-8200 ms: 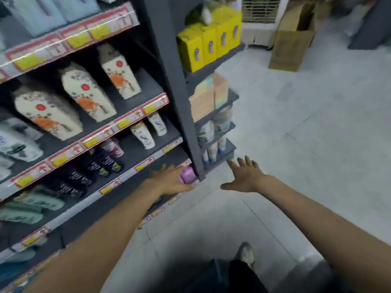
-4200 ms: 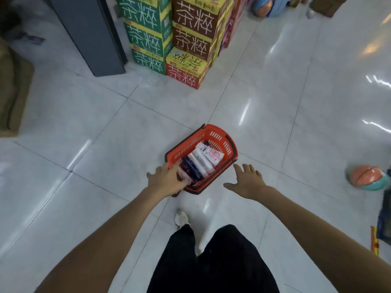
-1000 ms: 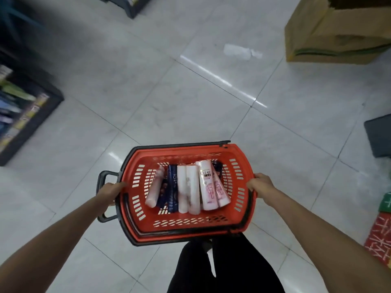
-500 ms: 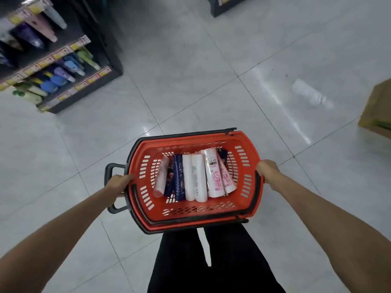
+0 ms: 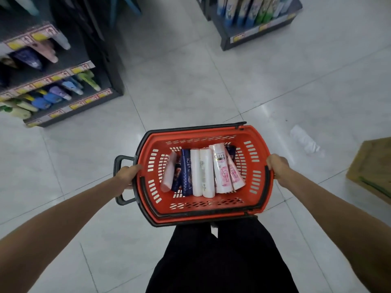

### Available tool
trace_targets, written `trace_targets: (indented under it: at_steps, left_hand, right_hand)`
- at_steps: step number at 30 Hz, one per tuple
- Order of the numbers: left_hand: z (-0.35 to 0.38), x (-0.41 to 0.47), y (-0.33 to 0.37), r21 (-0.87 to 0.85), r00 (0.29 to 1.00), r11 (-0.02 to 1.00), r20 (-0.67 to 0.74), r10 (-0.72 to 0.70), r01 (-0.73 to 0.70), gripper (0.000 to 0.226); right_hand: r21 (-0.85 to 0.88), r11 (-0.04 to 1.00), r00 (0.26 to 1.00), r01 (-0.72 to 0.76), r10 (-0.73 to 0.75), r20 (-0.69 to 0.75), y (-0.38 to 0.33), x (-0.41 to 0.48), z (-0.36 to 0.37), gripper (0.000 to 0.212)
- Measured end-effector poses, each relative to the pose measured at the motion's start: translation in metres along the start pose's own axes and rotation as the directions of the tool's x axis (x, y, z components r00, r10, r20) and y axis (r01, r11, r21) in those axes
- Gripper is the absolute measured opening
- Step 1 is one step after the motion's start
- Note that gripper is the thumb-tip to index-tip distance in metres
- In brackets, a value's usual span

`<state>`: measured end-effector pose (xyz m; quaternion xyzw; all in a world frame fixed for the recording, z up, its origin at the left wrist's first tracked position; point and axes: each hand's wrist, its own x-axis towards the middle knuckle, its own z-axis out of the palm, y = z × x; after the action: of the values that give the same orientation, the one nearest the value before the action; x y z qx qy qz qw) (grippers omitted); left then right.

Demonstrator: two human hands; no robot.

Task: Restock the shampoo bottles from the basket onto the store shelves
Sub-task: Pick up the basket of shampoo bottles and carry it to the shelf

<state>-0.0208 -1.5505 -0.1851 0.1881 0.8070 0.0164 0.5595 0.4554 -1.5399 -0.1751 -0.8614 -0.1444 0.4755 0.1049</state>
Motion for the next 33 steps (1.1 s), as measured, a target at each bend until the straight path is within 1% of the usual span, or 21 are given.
trace_targets:
  at_steps: [5, 10, 12, 14, 15, 19, 22, 24, 28, 30, 33]
  left_hand:
    - [-0.024, 0.022, 0.105, 0.007, 0.999, 0.999, -0.024, 0.034, -0.034, 0.039]
    - [-0.063, 0.056, 0.21, 0.009, 0.993, 0.999, -0.11, 0.041, -0.041, 0.048]
    - [-0.077, 0.066, 0.248, 0.024, 0.993, 0.999, -0.118, 0.025, -0.022, 0.049]
    - [-0.094, 0.073, 0.297, 0.006, 0.989, 1.0, -0.145, -0.012, 0.013, 0.048]
    - [-0.097, 0.072, 0.308, 0.008, 0.991, 1.0, -0.134, -0.017, 0.018, 0.048]
    - [-0.134, 0.094, 0.386, -0.047, 0.984, 0.999, -0.175, -0.035, 0.027, 0.051]
    - [-0.162, 0.115, 0.443, -0.091, 0.985, 0.995, -0.167, -0.042, 0.027, 0.053]
    - [-0.181, 0.139, 0.481, -0.115, 0.982, 0.993, -0.186, -0.032, 0.011, 0.053]
    - [-0.216, 0.188, 0.553, -0.152, 0.978, 0.988, -0.211, 0.005, -0.038, 0.04]
    - [-0.244, 0.222, 0.597, -0.148, 0.983, 0.987, -0.183, 0.029, -0.056, 0.036]
    - [-0.286, 0.253, 0.665, -0.102, 0.992, 0.993, -0.119, 0.039, -0.051, 0.028]
  right_hand:
    - [-0.005, 0.999, 0.999, 0.041, -0.041, 0.018, -0.106, 0.03, 0.005, 0.014]
    - [-0.037, 0.998, 0.996, 0.056, -0.053, 0.068, -0.225, 0.083, 0.029, 0.02]
    - [-0.067, 0.994, 0.994, 0.082, -0.077, 0.077, -0.273, 0.106, 0.038, 0.017]
    - [-0.153, 0.981, 0.989, 0.121, -0.106, 0.104, -0.349, 0.128, 0.047, 0.012]
    - [-0.19, 0.97, 0.986, 0.149, -0.13, 0.106, -0.367, 0.129, 0.049, 0.012]
    - [-0.262, 0.946, 0.977, 0.192, -0.159, 0.142, -0.487, 0.148, 0.068, 0.008]
    - [-0.287, 0.925, 0.963, 0.251, -0.207, 0.175, -0.58, 0.161, 0.084, 0.009]
    - [-0.308, 0.917, 0.963, 0.254, -0.21, 0.168, -0.633, 0.172, 0.099, 0.014]
    - [-0.267, 0.927, 0.96, 0.263, -0.223, 0.172, -0.719, 0.189, 0.131, 0.021]
    - [-0.24, 0.934, 0.961, 0.265, -0.235, 0.149, -0.763, 0.198, 0.147, 0.021]
    - [-0.22, 0.954, 0.978, 0.201, -0.185, 0.092, -0.817, 0.211, 0.165, 0.031]
